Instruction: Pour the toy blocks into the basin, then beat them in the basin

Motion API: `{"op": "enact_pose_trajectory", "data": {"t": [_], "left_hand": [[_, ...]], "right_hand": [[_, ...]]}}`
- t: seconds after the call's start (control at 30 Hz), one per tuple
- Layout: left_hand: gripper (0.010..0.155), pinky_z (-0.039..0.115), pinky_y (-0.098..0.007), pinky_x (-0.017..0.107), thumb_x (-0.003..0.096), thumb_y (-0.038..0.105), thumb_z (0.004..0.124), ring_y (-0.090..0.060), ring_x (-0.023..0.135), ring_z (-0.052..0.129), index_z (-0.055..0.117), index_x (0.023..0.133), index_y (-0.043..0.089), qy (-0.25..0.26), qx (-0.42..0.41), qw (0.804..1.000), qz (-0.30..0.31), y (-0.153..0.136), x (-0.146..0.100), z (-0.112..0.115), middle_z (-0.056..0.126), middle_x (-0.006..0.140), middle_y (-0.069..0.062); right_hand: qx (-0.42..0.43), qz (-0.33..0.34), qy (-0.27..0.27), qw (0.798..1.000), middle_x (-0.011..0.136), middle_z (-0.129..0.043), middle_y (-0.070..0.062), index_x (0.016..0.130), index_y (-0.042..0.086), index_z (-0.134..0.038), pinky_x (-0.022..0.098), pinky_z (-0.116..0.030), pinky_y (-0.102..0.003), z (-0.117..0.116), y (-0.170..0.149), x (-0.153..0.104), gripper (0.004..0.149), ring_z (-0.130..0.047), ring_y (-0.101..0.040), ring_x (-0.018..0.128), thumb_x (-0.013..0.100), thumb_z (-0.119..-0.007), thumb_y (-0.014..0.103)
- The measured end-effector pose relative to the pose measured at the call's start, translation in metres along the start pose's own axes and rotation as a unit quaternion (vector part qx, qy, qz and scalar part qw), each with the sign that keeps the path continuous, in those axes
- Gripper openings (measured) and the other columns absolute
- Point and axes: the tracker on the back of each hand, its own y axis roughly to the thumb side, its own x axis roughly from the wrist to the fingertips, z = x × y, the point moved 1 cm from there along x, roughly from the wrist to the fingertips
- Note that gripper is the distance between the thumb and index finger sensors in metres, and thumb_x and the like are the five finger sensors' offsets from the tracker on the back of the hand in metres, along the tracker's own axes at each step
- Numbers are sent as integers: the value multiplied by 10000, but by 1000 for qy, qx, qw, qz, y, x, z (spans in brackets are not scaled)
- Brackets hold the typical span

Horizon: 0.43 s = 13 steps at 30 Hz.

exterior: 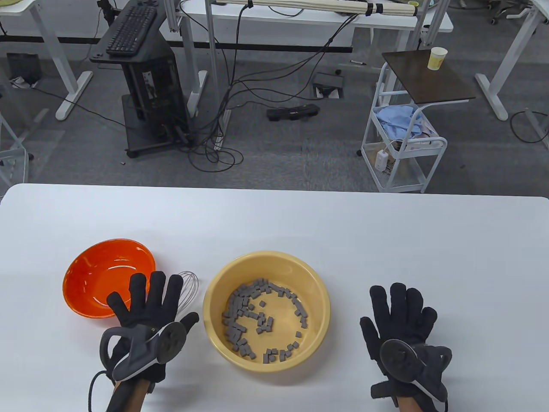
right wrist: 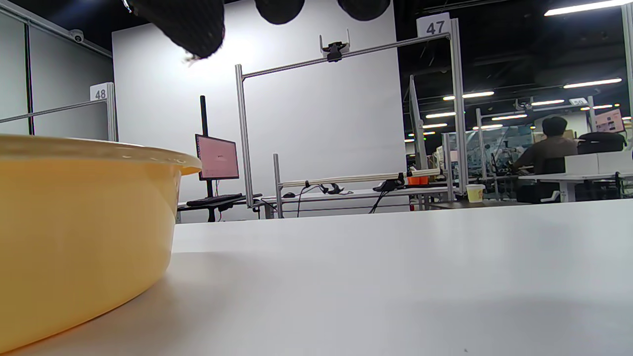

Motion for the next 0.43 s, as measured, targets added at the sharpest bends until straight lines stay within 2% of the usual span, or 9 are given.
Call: {"op": "enact_pose_trajectory", "data": {"t": [0.43], "left_hand": [[789, 161, -925, 612, 666, 596, 383, -672, 1141, 179, 172, 1236, 92, 23, -10, 1000, 3, 1, -1, 1, 225, 1289, -332]], "right_hand": [[19, -16, -12, 1000, 1218, -205, -315, 1198, 137, -285, 658, -167, -847, 4, -7, -2, 651, -140, -641, 1027, 710, -605, 425]]}}
